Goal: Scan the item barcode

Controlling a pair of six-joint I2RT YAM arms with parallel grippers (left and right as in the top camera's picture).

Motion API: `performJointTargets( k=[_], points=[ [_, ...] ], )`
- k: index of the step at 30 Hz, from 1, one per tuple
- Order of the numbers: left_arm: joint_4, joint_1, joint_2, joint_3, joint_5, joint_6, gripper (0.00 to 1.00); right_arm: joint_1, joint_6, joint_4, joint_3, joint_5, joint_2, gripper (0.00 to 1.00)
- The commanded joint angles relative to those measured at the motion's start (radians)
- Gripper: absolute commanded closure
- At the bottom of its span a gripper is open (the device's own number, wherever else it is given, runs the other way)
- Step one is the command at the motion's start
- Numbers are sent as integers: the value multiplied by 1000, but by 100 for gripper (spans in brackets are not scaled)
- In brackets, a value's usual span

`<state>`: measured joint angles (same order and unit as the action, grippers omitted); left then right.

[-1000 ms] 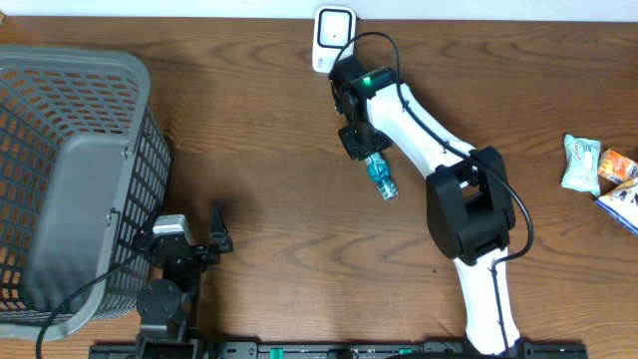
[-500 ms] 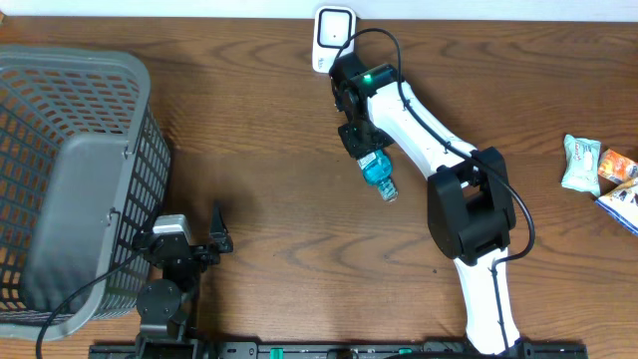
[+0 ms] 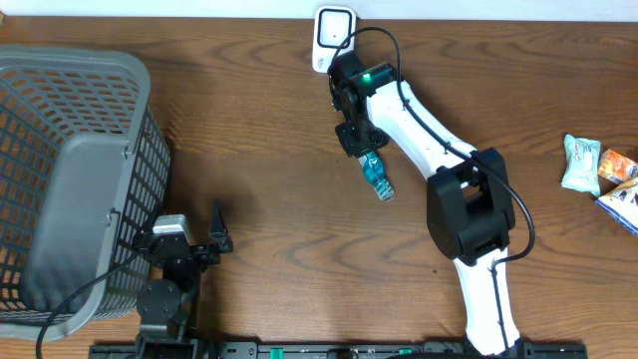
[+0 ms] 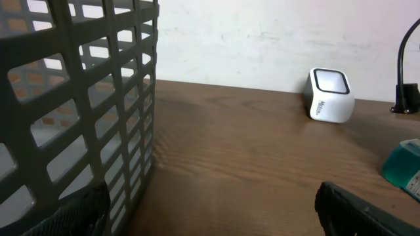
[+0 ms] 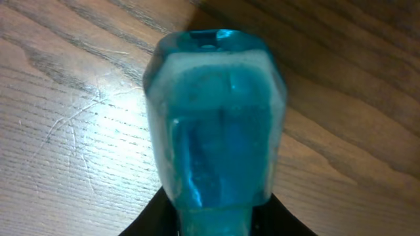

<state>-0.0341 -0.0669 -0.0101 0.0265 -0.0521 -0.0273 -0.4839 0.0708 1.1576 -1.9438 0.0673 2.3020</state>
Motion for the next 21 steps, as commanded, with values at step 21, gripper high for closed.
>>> performJointTargets(
  k=[21],
  points=[
    [-32, 5, 5, -23, -16, -8, 0, 77, -249, -15, 35, -767, 10, 99]
  ],
)
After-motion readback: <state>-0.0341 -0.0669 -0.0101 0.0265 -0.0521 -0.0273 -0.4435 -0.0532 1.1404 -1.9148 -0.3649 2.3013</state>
